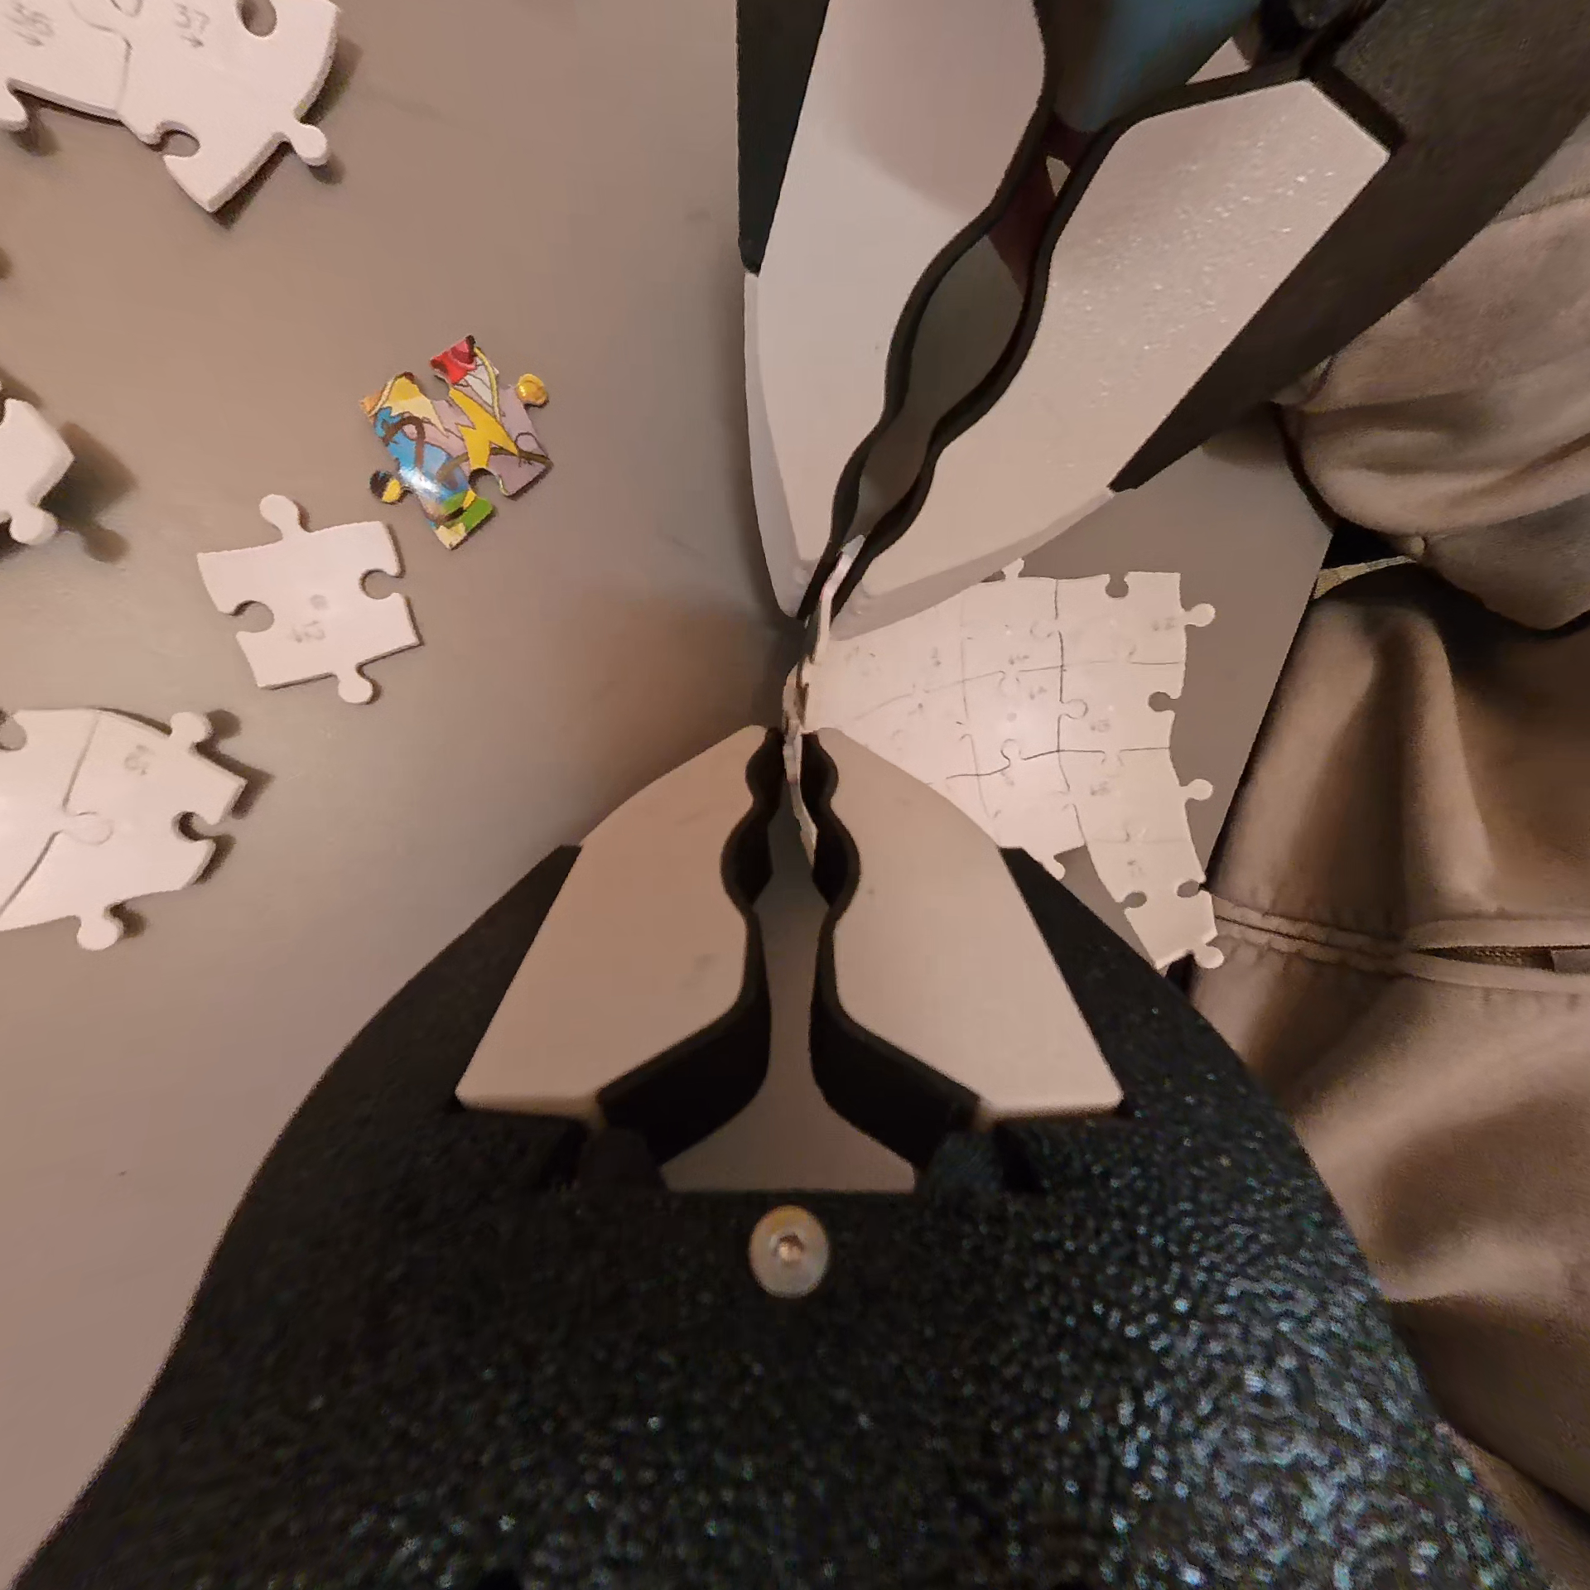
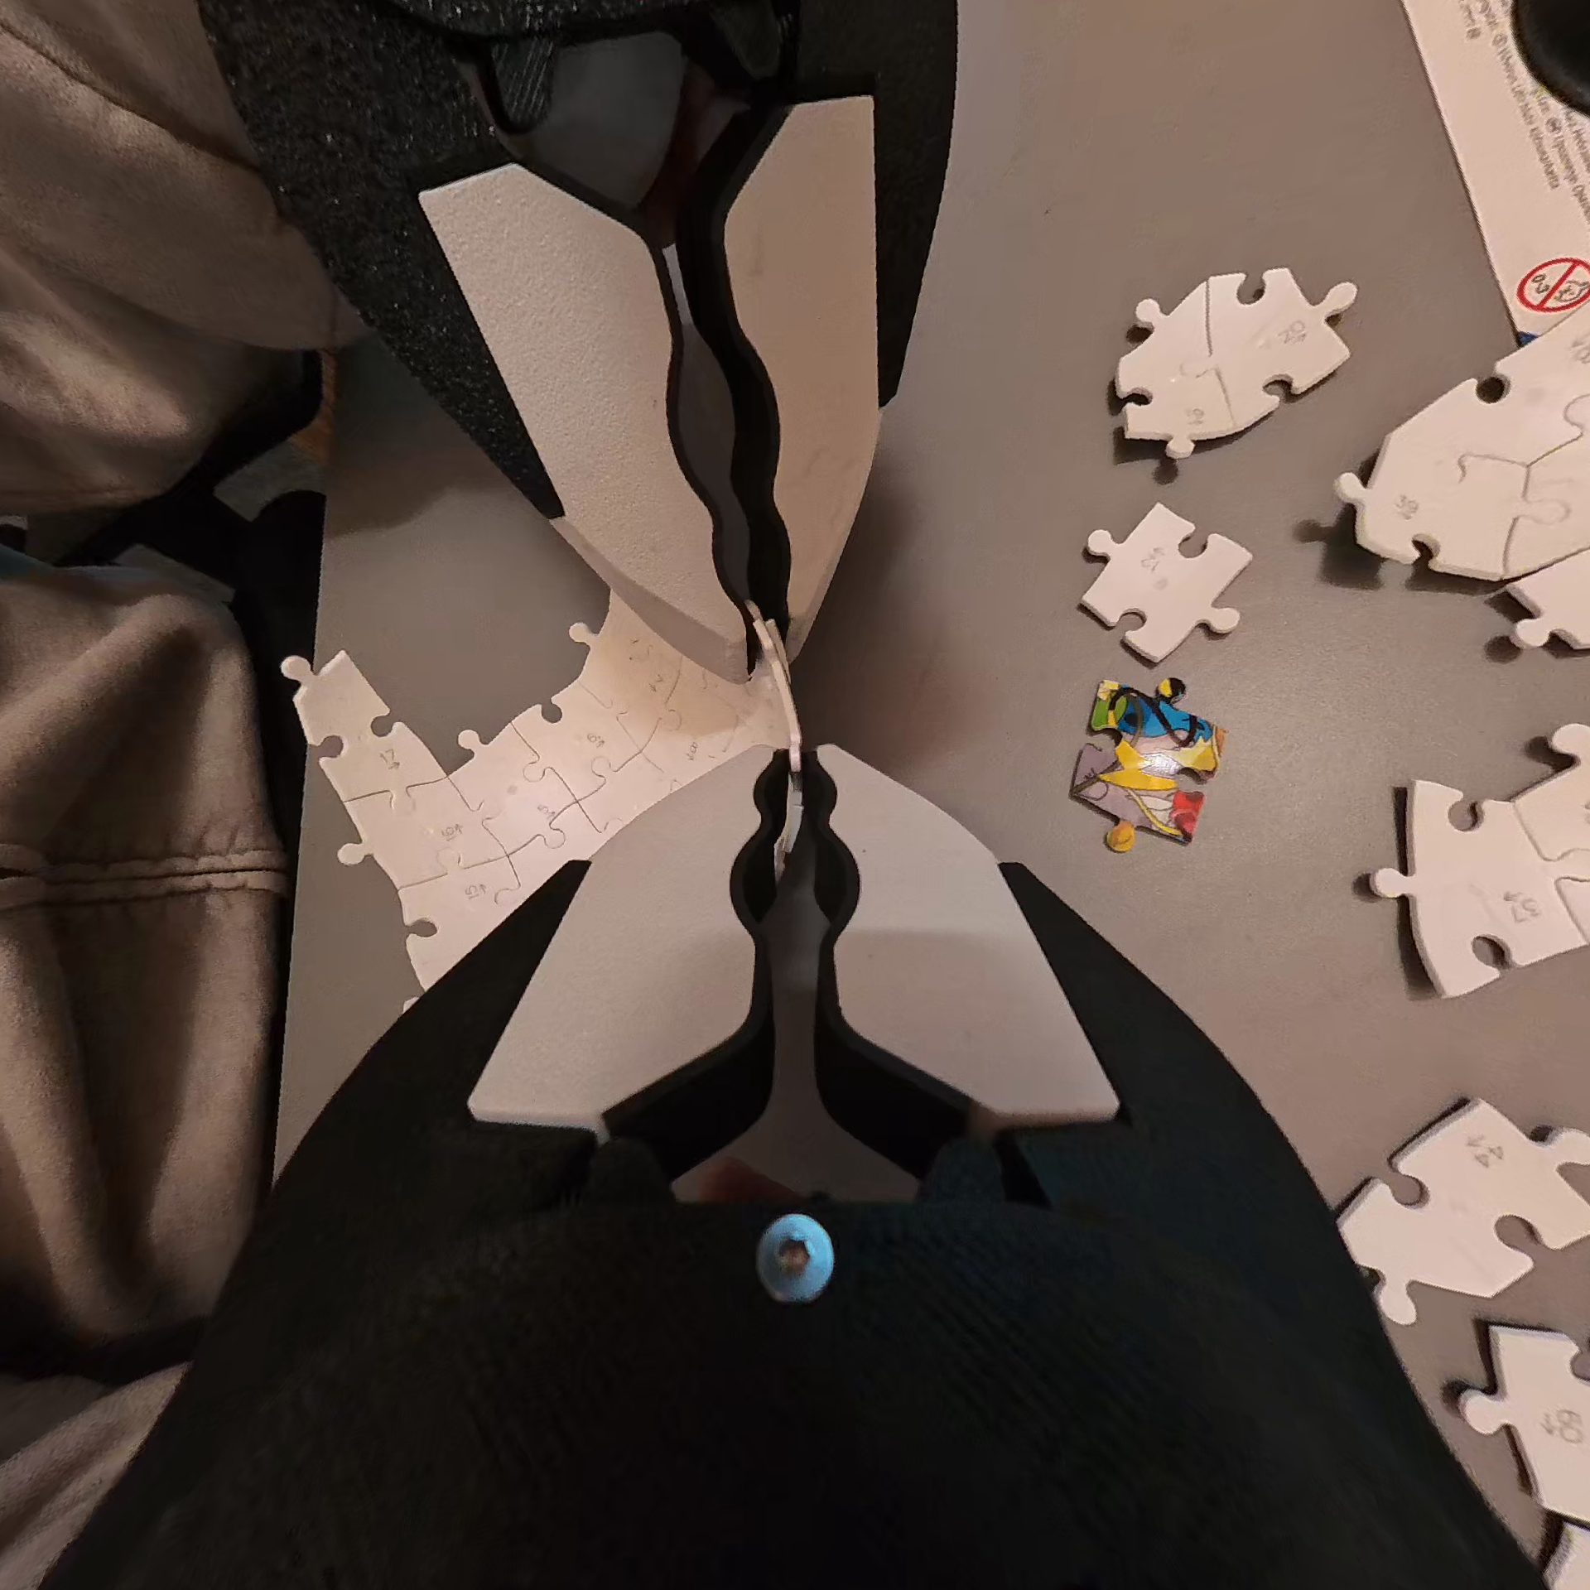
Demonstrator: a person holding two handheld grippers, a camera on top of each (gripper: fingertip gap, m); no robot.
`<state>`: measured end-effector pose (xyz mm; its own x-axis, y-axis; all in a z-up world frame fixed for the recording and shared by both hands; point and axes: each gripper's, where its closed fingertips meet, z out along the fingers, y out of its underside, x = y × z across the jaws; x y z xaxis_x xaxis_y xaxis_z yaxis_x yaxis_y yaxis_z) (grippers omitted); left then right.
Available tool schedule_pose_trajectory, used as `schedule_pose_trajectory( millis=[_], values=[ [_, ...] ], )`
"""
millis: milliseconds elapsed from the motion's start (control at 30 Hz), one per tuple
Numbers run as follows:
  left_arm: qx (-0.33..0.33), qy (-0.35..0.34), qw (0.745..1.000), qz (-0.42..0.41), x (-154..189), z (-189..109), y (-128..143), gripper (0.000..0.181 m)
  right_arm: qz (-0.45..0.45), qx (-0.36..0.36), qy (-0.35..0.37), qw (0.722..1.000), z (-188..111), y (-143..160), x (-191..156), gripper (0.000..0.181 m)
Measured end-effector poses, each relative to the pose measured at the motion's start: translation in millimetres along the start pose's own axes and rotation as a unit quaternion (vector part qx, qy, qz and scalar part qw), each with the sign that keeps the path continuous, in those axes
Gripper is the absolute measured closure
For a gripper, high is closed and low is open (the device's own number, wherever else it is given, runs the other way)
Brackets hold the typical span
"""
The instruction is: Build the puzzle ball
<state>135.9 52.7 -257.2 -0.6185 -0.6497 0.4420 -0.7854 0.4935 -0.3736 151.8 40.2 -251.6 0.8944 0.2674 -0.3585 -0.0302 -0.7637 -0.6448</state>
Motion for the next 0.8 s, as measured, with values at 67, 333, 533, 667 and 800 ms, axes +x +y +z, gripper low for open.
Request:
schedule_pose_trajectory(
  millis=[67,333,533,667,800],
  values=[
    [0.004,0.001,1.000,-0.002,-0.8,0.0,-0.6,0.177,0.000,0.001,0.002,1.000,-0.3,-0.2,0.9,0.178],
    [0.020,0.021,1.000,-0.004,0.5,1.0,-7.1,0.168,-0.002,-0.003,0.003,1.000,1.8,0.5,1.1,0.178],
    [0.007,0.007,1.000,0.002,-2.6,8.2,-8.9,0.176,-0.003,-0.001,0.007,1.000,1.4,-0.6,1.5,0.178],
    [0.008,-0.003,1.000,0.006,-4.5,8.6,-10.5,0.177,-0.003,-0.002,0.012,1.000,0.2,-0.1,3.4,0.178],
    [0.014,-0.005,1.000,0.004,-6.4,7.5,-12.0,0.177,0.003,0.005,0.016,1.000,-0.3,-1.4,5.7,0.177]
  ],
)
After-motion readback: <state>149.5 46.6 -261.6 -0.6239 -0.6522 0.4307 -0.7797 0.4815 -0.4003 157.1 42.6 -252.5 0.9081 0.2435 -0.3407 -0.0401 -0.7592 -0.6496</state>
